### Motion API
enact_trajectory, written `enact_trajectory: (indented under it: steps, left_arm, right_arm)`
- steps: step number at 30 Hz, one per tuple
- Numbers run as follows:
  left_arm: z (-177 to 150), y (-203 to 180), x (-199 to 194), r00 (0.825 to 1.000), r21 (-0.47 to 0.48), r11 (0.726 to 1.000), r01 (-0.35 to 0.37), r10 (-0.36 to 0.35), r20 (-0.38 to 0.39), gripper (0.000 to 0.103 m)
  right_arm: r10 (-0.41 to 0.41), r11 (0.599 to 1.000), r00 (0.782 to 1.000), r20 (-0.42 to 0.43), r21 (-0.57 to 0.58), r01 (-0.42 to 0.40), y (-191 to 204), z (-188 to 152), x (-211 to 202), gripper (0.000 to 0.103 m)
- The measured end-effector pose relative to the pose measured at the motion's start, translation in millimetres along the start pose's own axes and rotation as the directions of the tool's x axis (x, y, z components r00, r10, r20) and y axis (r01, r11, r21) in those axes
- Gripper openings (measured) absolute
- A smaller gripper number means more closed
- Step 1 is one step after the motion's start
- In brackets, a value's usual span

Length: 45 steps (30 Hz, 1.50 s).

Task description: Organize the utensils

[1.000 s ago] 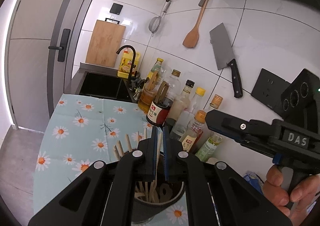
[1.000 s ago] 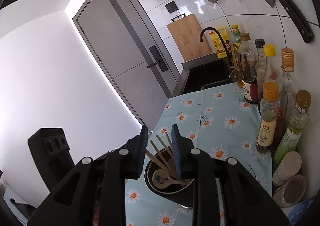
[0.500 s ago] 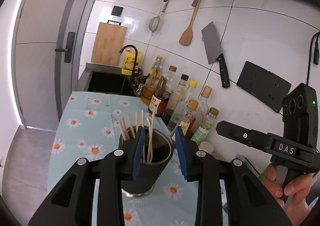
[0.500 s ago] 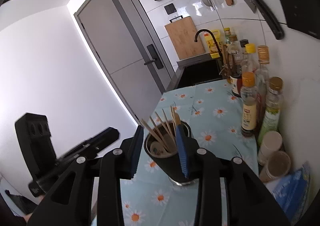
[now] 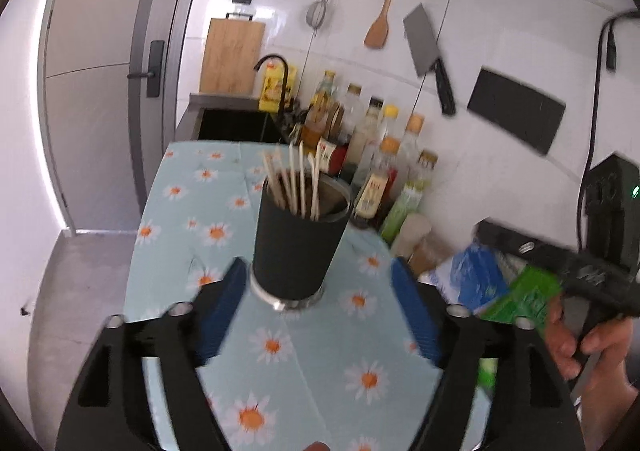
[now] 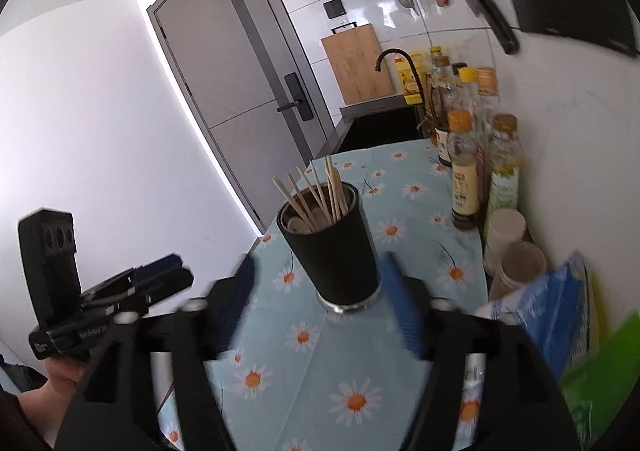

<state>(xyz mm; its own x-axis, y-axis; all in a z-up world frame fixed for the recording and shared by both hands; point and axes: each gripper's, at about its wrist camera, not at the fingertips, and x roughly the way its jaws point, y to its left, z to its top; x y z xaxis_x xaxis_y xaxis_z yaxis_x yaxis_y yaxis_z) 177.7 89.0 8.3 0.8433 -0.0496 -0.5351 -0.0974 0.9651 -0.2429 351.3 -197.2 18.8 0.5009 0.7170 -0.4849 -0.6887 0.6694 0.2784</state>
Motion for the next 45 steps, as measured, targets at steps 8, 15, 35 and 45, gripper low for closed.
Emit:
enact_trajectory:
  steps: [8, 15, 35, 45]
  left_arm:
    - [-44, -2, -12, 0.998, -0.012, 0.998, -0.056, 0.056, -0.043, 0.096]
    - [-68, -15, -15, 0.994, 0.019, 0.998, -0.054, 0.056, -0.094, 0.096]
    - [-93, -19, -5, 0.976, 0.001, 0.997, -0.072, 0.07, -0.208, 0.096]
    - [-93, -26, -2, 0.977, 0.015, 0.998, -0.061, 0.063, -0.205, 0.096]
  right_arm:
    - [-0.058, 0.995, 0.998, -0.01, -0.082, 0.057, 3, -42, -19, 0.098]
    - [-0.084, 0.993, 0.995, -0.06, -0.088, 0.079, 4, -75, -24, 0.098]
    - [-0.099, 0.995, 0.983, -0.155, -0.007, 0.099, 2, -108, -18, 0.098]
    - [-0.084, 0.996, 0.982, -0.168, -0.034, 0.079, 7, -109, -12, 0.098]
